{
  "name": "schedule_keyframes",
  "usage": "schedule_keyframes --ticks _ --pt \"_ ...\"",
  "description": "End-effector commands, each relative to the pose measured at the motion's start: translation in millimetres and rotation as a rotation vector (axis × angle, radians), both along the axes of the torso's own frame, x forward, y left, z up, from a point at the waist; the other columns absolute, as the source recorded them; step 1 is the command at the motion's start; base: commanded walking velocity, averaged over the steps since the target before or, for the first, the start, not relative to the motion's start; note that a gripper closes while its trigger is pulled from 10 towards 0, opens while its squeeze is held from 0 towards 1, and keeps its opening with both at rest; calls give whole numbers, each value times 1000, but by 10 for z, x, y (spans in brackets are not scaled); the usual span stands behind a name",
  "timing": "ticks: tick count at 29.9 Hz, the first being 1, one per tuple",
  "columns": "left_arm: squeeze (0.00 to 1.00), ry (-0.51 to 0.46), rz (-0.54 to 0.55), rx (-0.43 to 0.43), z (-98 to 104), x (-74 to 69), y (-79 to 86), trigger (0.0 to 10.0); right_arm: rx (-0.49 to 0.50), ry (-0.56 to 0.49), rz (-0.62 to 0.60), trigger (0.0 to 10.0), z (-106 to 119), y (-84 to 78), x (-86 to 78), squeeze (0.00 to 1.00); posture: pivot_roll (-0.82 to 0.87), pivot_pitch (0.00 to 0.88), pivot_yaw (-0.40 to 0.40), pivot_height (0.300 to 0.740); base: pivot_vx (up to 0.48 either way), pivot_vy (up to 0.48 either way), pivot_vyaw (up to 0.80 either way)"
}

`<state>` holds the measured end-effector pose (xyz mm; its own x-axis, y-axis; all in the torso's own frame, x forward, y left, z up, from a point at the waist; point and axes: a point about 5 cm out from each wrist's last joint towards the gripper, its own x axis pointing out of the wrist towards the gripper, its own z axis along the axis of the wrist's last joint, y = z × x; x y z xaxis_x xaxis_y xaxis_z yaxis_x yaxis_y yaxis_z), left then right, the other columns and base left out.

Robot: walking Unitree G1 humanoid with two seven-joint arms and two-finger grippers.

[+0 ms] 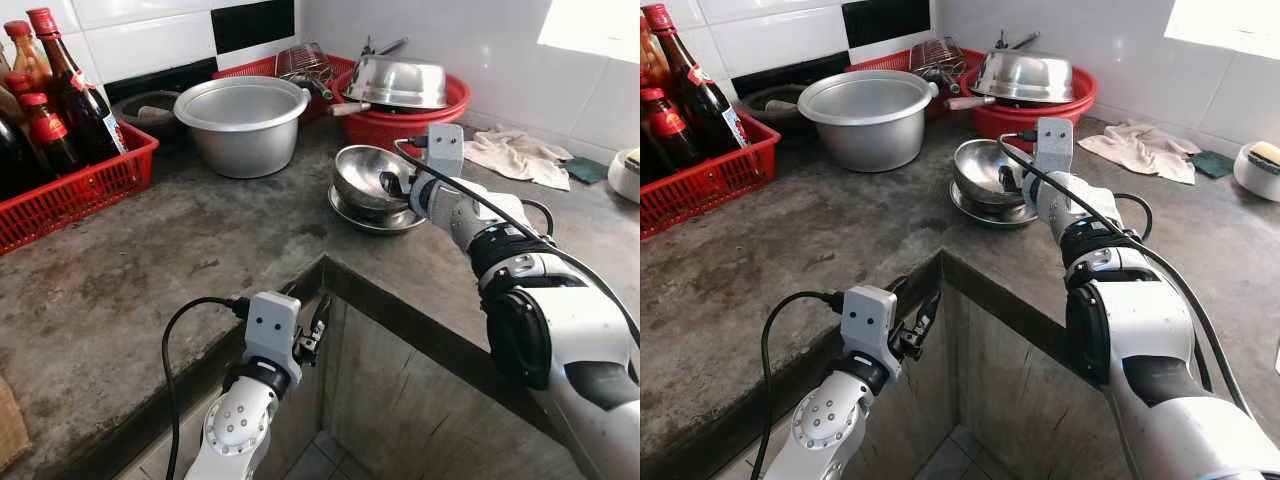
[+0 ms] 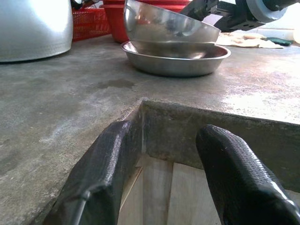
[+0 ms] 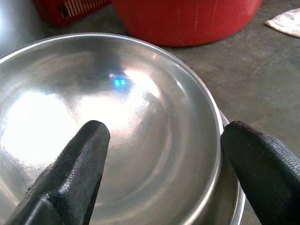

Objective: Kitchen organization

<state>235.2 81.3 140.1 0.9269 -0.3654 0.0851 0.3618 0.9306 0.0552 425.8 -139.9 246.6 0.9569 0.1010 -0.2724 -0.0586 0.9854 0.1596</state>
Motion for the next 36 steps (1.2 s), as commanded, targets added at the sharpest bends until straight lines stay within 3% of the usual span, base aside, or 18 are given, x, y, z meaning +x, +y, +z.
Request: schedule_keyframes --ticks 1,7,12,20,23,36 --pt "0 -10 -6 6 26 -17 -14 10000 49 -70 5 10000 220 8 27 0 113 51 -59 740 0 0 0" --pt "0 -11 -9 5 30 -8 -20 10000 54 -141 -25 10000 397 -55 42 0 109 51 -56 740 0 0 0" --pt "0 -12 -11 6 32 2 -23 10000 -41 -85 -64 10000 288 -125 34 0 107 54 -54 740 0 0 0" --pt "0 -12 -5 7 34 -1 -19 10000 -42 -8 -28 10000 152 -47 19 0 110 59 -54 740 0 0 0" --pt "0 -13 -1 8 35 3 -15 10000 -14 19 1 10000 123 26 12 0 112 61 -56 740 0 0 0" --pt "0 -17 11 2 48 -7 -4 10000 122 167 -8 10000 -75 62 -39 0 111 71 -60 740 0 0 0"
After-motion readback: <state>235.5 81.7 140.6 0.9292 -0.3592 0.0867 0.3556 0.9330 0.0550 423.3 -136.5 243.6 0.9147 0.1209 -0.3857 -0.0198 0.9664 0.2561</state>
